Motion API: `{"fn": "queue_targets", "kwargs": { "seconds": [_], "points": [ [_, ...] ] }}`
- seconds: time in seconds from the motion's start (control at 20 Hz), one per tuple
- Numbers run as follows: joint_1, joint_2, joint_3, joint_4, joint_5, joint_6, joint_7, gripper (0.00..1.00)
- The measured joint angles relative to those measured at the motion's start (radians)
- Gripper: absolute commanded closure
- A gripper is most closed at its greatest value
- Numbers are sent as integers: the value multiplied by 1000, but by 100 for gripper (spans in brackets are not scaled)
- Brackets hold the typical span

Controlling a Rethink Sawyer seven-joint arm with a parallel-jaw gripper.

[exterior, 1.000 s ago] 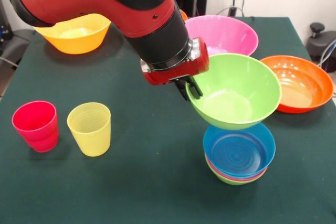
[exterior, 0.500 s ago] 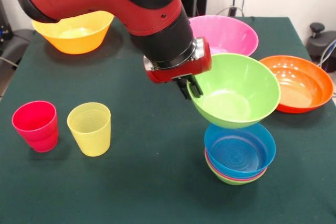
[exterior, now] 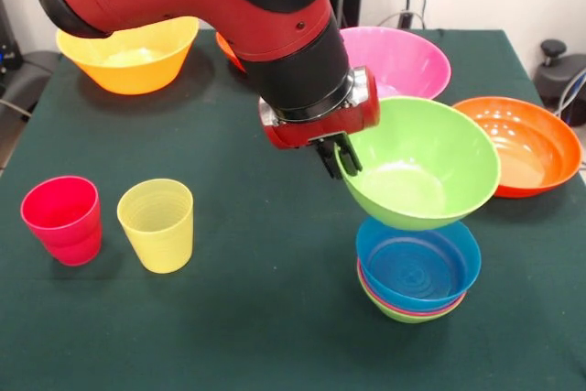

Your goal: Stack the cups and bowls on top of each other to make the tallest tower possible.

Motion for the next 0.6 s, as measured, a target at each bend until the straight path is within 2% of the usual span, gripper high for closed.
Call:
{"fn": "queue_targets", "kwargs": {
  "seconds": [0.3, 0.6],
  "points": [
    [18, 10, 0, -53, 1, 0, 0, 100],
    [37, 53, 0, -135, 11, 1, 0, 100]
  ]
}}
